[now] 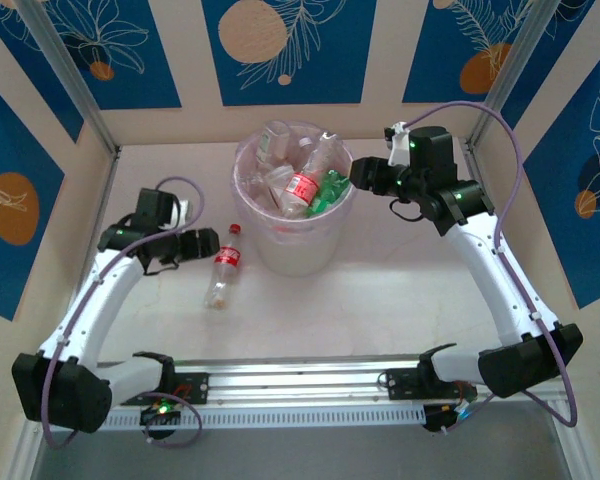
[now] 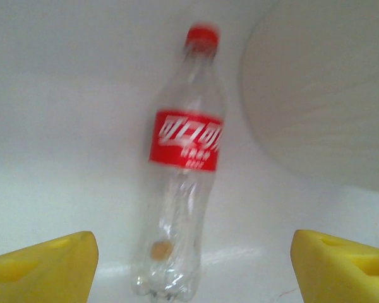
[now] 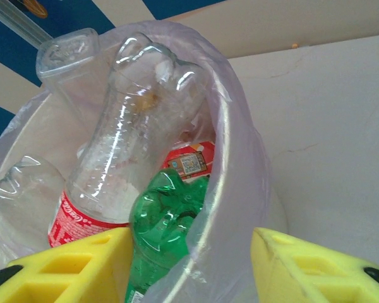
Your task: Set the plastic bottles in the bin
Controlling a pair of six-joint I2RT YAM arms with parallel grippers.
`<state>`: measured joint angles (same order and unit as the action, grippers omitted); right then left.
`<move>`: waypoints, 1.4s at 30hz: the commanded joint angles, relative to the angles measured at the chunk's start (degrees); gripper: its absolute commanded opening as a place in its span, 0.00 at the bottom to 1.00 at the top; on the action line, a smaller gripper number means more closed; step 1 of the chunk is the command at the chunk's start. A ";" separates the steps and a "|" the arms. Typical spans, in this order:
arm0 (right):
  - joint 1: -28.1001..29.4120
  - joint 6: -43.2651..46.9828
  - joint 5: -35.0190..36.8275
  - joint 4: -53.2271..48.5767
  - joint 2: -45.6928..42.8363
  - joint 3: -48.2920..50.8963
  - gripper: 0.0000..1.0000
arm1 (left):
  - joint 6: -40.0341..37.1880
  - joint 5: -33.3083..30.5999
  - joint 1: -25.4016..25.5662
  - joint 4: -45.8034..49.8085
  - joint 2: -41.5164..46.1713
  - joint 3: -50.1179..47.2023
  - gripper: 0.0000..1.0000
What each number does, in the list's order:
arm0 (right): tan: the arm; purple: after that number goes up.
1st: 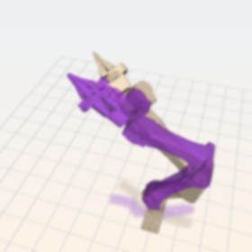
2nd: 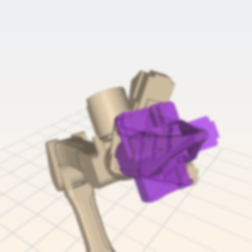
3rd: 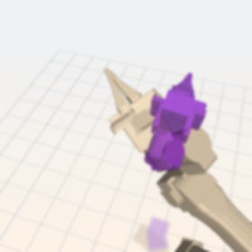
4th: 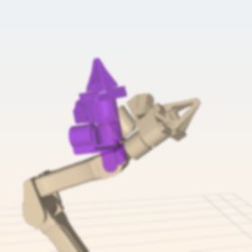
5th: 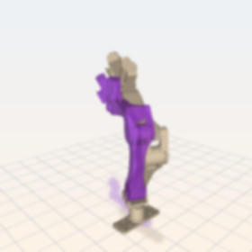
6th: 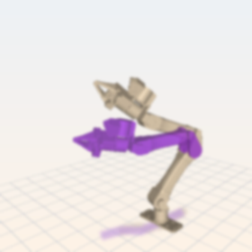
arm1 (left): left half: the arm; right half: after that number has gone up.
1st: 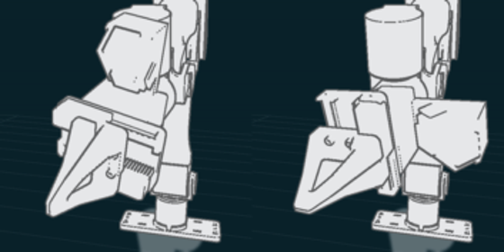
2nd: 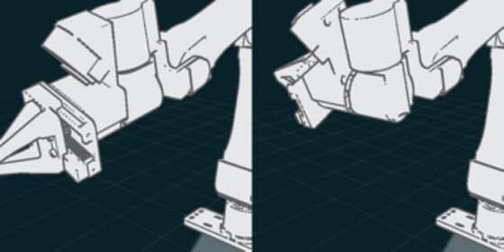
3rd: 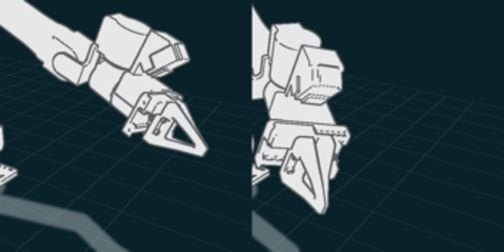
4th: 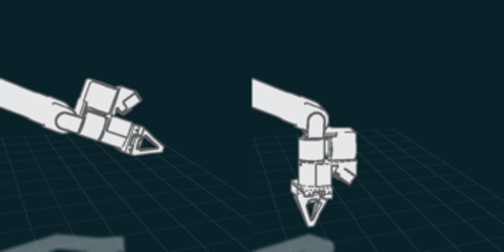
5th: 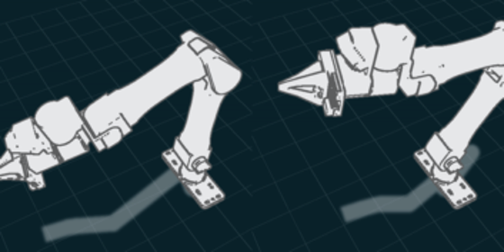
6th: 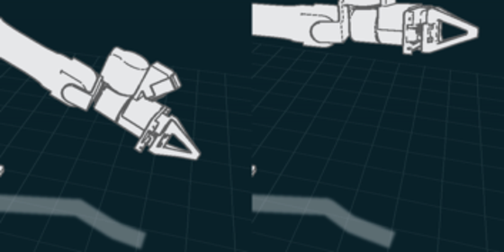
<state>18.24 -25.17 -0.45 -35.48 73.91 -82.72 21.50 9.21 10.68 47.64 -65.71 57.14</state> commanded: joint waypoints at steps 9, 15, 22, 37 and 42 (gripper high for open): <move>-0.74 -0.74 -2.34 -0.11 -2.28 2.86 0.53 | 3.30 4.81 -0.40 -14.83 -6.47 -9.03 0.87; -0.80 -1.24 -3.43 0.06 -2.11 3.30 0.53 | 3.20 4.98 -0.08 -18.46 -10.95 -10.39 0.86; -0.44 -1.93 -4.47 -0.19 -1.45 3.80 0.50 | 3.20 4.21 0.36 -21.65 -16.30 -10.56 0.79; -0.35 -2.34 -5.79 0.67 0.68 4.91 0.42 | 2.63 2.75 0.88 -24.31 -20.93 -10.83 0.64; -0.31 -2.34 -6.65 1.30 1.38 4.94 0.39 | 2.35 2.91 0.90 -25.47 -21.03 -11.18 0.59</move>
<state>17.76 -27.14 -5.23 -34.68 74.50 -78.30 24.53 12.93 11.16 22.74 -85.69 47.07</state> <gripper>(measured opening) 0.390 0.597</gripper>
